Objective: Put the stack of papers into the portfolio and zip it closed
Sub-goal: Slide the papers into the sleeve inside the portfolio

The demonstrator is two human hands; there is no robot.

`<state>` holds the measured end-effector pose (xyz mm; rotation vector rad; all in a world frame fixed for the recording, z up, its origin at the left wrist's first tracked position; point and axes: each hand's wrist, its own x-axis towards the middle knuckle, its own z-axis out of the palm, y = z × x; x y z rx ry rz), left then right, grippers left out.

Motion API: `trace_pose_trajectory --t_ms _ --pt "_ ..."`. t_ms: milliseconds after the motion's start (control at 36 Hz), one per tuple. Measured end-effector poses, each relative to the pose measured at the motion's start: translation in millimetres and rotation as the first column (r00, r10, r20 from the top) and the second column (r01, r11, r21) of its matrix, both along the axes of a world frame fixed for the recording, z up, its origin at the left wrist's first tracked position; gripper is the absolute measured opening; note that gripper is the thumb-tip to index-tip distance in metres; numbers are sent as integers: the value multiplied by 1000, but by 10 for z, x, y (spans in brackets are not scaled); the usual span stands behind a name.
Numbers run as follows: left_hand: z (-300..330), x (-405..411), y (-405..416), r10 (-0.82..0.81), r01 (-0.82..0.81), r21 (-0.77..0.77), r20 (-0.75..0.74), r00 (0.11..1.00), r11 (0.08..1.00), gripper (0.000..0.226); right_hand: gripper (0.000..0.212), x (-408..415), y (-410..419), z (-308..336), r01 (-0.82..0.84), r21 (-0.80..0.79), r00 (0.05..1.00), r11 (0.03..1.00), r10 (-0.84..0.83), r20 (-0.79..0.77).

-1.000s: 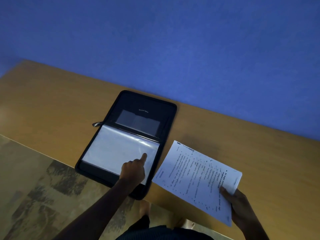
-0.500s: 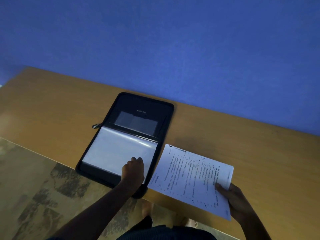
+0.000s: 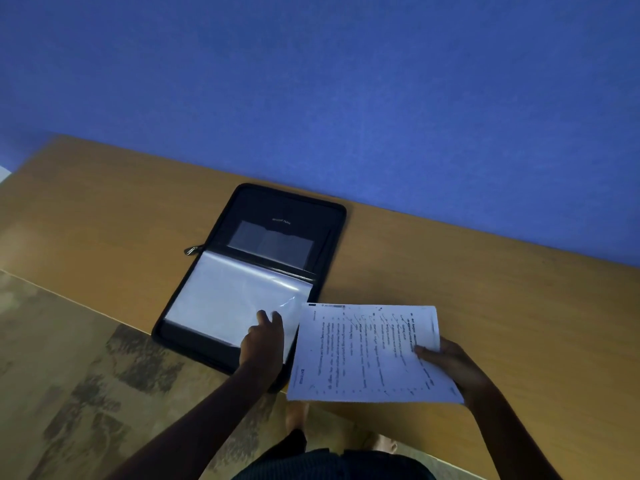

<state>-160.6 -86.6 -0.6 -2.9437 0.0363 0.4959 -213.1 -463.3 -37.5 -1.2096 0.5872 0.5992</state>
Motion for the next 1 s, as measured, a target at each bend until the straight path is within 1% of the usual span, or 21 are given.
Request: trace_pose_trajectory --t_ms 139,250,333,472,583,694,750,806,889,1000 --pt "-19 -12 -23 23 -23 -4 7 1000 1000 81 39 177 27 -18 -51 22 998 998 50 25" --pt "0 -11 -28 25 -25 9 5 1000 1000 79 39 314 59 3 -89 28 995 996 88 39" --pt "15 -14 -17 17 -17 24 -3 1000 1000 78 39 363 68 0 -81 30 995 996 79 57" --pt "-4 -21 27 23 -22 49 -17 1000 999 80 35 321 90 10 52 45 991 998 -57 123" --pt "-18 15 44 24 -23 37 -13 1000 999 73 34 111 208 17 194 6 964 981 -191 187" --pt "-40 33 55 35 -35 10 -21 999 999 62 37 -96 457 -23 326 -1 919 945 -316 234" --pt "-56 36 60 26 -26 25 -21 999 999 57 33 -185 578 -72 389 -39 895 921 -367 255" --pt "-75 39 68 15 -14 32 -23 1000 999 54 29 -256 693 -128 429 -66 876 901 -397 273" --pt "-88 53 82 18 -18 4 -29 999 1000 50 25 -323 866 -166 460 -94 860 883 -417 293" --pt "-80 70 87 22 -23 -20 -21 1000 1000 52 23 -387 1044 -179 485 -115 842 867 -427 330"
